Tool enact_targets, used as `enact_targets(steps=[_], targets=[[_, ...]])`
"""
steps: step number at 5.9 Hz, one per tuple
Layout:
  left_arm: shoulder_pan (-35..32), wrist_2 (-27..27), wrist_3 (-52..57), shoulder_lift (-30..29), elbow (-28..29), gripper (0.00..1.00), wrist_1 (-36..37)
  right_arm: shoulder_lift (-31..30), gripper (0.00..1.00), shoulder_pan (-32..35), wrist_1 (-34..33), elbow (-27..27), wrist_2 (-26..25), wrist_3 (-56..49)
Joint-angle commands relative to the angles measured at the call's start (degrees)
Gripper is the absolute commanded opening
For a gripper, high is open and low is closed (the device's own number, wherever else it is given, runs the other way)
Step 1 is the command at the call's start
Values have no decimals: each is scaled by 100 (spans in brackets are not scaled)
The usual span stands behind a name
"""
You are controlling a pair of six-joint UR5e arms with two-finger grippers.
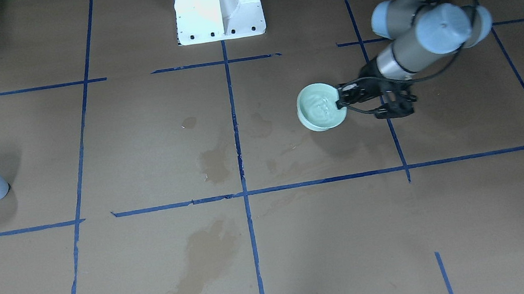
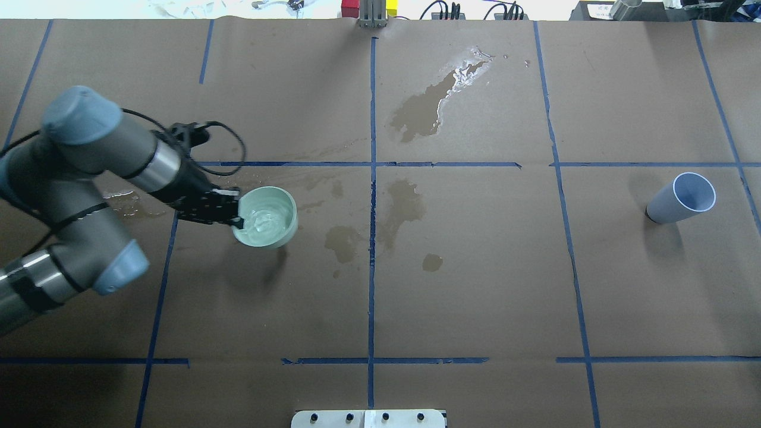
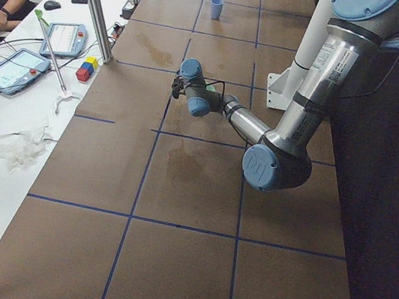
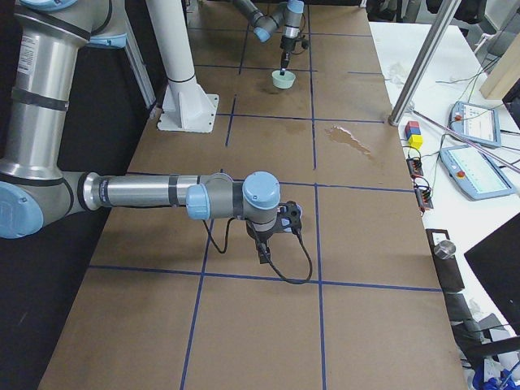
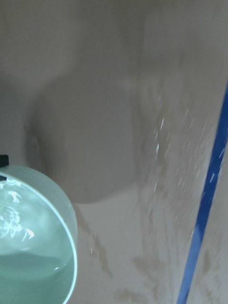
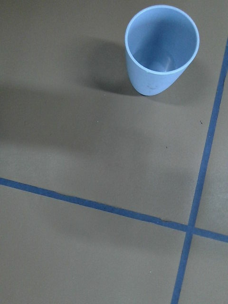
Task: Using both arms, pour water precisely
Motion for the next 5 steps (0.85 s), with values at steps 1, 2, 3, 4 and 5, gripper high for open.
enact_targets(steps=[1,2,3,4,5], targets=[[548,842,-112,-706,19,0,721,0,100,-1,11,1,1,-6],[743,1117,-112,-891,71,0,810,0,100,-1,11,18,1,2],[971,1477,-104,-1337,228,0,1211,0,100,-1,11,27,1,-6],[982,1506,-104,-1533,387,0,1328,0,100,-1,11,18,1,2],[1026,1542,-95,-1648,519,0,1330,9,100,-1,11,27,1,-6]])
